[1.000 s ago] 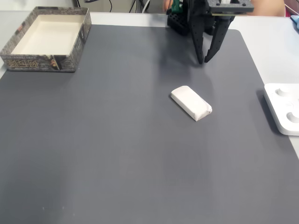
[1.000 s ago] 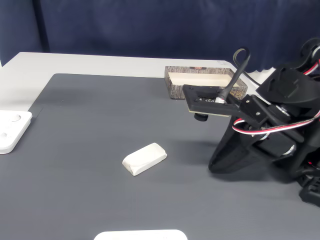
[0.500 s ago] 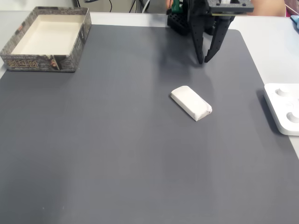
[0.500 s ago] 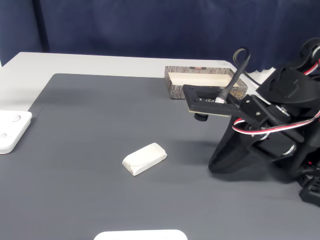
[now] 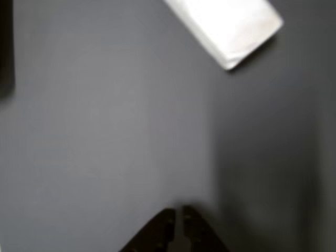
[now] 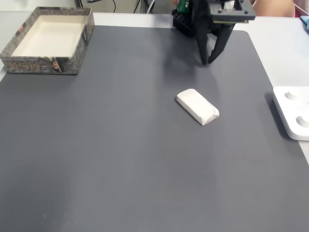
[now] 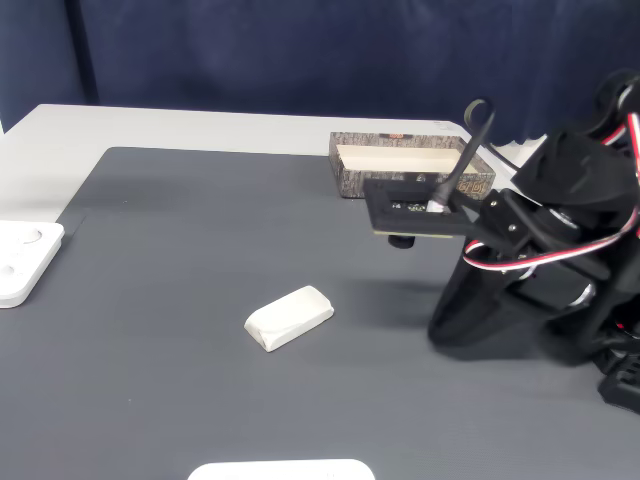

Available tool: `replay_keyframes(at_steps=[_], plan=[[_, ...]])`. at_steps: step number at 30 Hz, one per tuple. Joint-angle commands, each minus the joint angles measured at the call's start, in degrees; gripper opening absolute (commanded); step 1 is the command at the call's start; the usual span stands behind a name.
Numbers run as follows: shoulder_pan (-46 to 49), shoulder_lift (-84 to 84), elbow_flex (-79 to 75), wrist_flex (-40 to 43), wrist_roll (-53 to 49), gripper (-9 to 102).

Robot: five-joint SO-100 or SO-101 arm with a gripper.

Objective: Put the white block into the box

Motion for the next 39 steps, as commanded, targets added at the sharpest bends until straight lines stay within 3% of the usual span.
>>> replay_keyframes(at_steps=[1, 25, 39], plan=[[2.81, -6.24, -9.23, -1.05, 0.53, -2], [5.98, -61.08, -52.03, -3.16, 7.03, -2], [4.22, -81.74, -69.26, -4.04, 7.03, -2]])
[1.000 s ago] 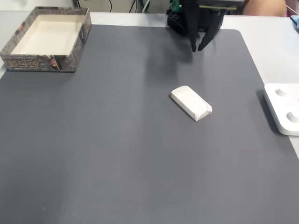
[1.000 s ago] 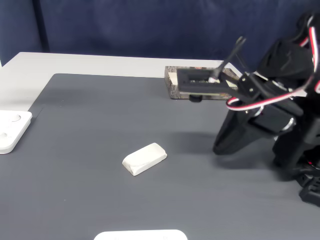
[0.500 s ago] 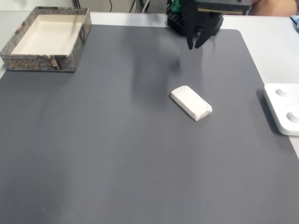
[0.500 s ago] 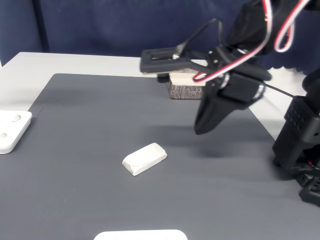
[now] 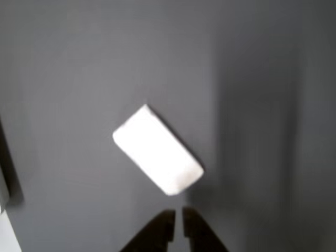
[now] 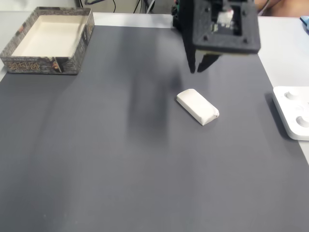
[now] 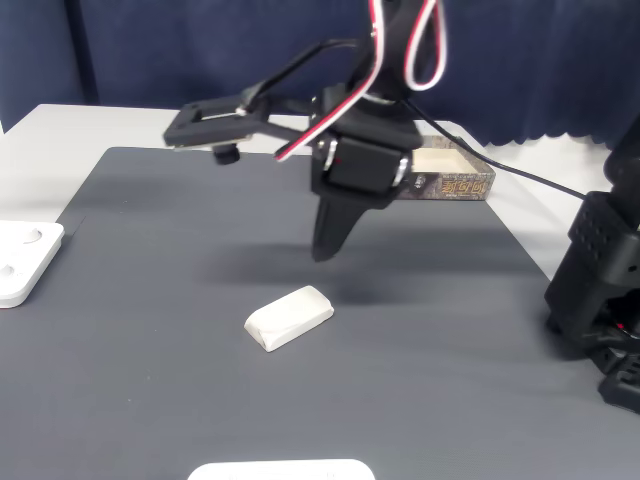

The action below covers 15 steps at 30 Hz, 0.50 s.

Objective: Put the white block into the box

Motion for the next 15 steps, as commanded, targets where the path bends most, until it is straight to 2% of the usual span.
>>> replay_keyframes(at_steps=[1, 15], plan=[[-1.41, -2.81, -6.86, -0.62, 0.62, -2], [-2.72, -9.05, -9.93, 2.29, 4.83, -2]])
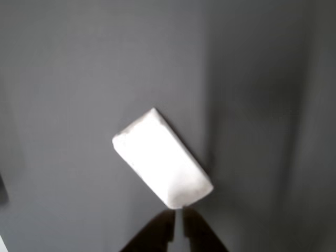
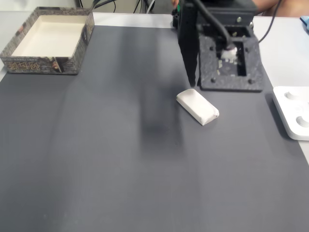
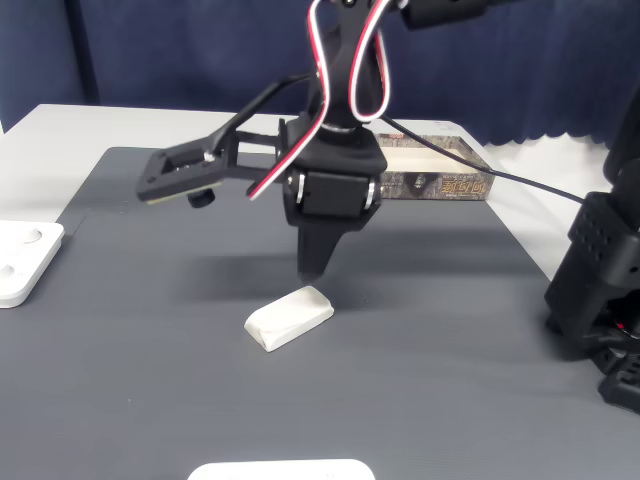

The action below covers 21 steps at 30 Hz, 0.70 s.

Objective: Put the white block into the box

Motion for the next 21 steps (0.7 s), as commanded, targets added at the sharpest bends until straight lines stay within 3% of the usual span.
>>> replay_keyframes(at_steps=[1, 7, 13, 21], plan=[[-1.67, 0.00, -4.31, 0.44, 1.41, -2], [-1.76, -0.79, -4.92, 0.44, 3.08, -2], [-0.97, -0.62, -5.10, 0.88, 18.98, -2], [-0.53, -0.26, -5.19, 0.97, 30.76, -2]])
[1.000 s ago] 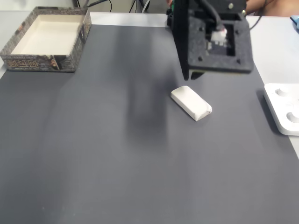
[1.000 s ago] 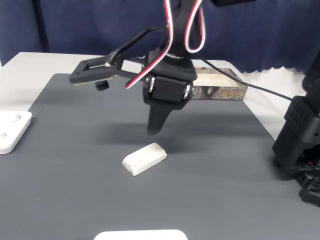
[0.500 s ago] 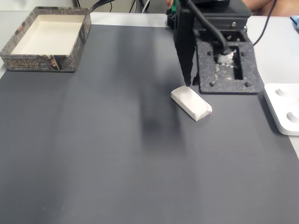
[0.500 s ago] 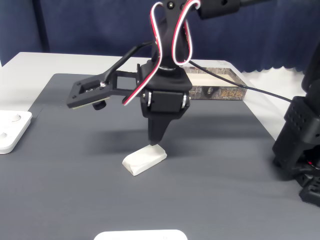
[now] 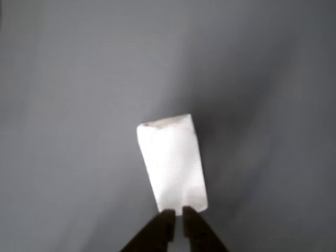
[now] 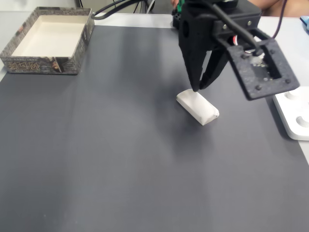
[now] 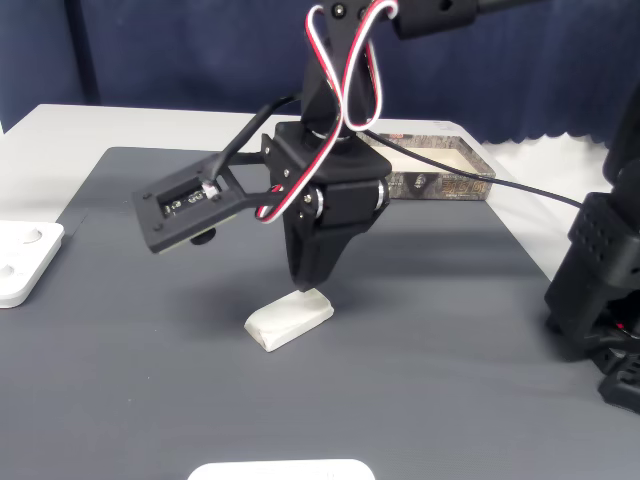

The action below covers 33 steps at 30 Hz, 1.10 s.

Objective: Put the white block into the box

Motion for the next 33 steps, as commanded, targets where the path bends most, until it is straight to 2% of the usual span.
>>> replay_keyframes(at_steps=[1, 3, 25, 33], plan=[[0.26, 0.88, -4.13, 0.53, 7.65, -2], [0.44, 0.97, -4.13, 0.79, 10.11, -2], [2.20, -0.79, -7.73, 0.18, 12.66, -1], [3.25, -1.41, -6.86, 0.18, 16.88, 9]])
